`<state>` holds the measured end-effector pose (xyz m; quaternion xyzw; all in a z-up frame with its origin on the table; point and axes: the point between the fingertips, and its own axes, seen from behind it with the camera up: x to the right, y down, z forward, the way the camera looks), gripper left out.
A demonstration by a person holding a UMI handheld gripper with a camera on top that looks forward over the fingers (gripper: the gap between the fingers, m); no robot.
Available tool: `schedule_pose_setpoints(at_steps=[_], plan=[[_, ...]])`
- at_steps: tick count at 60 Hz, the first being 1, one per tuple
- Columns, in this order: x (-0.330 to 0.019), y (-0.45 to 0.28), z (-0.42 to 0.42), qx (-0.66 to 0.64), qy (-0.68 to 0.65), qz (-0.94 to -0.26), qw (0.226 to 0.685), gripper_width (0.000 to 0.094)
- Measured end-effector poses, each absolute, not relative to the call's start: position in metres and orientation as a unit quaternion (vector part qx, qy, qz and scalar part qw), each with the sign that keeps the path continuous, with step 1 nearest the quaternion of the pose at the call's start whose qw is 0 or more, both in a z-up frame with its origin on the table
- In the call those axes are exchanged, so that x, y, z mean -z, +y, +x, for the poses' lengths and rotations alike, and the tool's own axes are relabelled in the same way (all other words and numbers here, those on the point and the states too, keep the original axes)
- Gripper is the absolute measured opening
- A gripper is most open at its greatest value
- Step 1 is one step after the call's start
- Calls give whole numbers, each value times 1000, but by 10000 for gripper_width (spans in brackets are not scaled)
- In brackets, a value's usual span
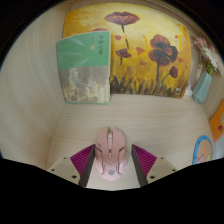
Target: Arrange mouse
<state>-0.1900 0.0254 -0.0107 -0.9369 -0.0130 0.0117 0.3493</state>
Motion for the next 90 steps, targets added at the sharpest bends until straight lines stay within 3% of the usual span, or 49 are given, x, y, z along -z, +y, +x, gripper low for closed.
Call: schedule_pose_setpoints(at_steps=[3,7,13,23,35,40,54,59,64,70,83,90], plan=[[11,28,-187,-8,-10,-937,349,682],[14,30,-189,-13,-4,-937,350,552],[14,30,-189,-14,6,-935,354,537],[14,32,-190,-29,27,-923,382,410],[8,28,-186,-38,-26,-935,352,349],[-36,31,-169,-45,-35,-925,375,353],[-228,44,-43,3,-63,-860,506,353],[-263,36,16,31,-68,-846,529,354],[-273,24,73,49,-63,-841,536,353],[-242,7,129,50,-48,-854,515,351],[-96,-37,180,34,-40,-912,406,350],[-39,-56,178,28,-48,-930,363,348]])
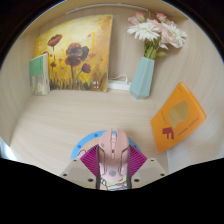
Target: Arrange mouse
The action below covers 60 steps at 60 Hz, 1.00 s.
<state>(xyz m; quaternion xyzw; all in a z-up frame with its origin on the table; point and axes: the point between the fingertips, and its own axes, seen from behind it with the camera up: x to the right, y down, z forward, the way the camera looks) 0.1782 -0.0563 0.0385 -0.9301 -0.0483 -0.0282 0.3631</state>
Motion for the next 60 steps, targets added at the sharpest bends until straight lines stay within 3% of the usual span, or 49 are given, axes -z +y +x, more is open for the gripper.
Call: schedule_pose_setpoints(at_steps=[10,21,31,36,44,60], plan=[[12,-78,170,17,-56,-946,318,356],[11,-77,169,11,-42,-944,329,406],[16,-80,173,3,-16,-949,313,536],[10,-86,178,26,-23,-955,294,661],[-34,-79,153,1,-24,-947,321,696],[-161,-82,102,2,-6,-913,407,694]])
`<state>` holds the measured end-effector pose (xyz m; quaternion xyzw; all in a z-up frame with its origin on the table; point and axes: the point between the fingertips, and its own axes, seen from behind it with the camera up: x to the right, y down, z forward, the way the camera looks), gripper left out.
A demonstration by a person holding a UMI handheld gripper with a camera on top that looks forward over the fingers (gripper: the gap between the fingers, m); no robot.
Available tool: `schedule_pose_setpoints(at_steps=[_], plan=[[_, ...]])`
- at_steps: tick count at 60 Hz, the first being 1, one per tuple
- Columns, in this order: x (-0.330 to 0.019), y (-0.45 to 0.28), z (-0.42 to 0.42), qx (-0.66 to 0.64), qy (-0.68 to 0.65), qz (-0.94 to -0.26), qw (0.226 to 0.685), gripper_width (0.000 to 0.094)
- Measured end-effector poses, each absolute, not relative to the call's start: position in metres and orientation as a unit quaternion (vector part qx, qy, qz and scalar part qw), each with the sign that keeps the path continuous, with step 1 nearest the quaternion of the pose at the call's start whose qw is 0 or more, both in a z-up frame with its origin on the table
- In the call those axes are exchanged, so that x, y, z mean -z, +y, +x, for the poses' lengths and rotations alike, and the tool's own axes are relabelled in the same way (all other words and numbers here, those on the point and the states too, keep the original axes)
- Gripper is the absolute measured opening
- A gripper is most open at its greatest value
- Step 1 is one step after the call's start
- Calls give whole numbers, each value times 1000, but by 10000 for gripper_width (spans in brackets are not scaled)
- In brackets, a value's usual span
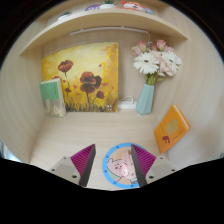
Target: Arrange mouse
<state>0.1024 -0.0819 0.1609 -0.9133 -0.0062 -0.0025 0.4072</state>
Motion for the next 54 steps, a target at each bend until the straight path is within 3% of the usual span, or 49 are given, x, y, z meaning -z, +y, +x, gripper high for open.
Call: schedule_pose_setpoints(at_steps=[8,17,54], plan=[[-204,-98,68,-10,1,-896,443,693],[-222,-122,34,-14,-10,-888,459,694],[-217,-184,-27,-11,-33,-888,459,693]])
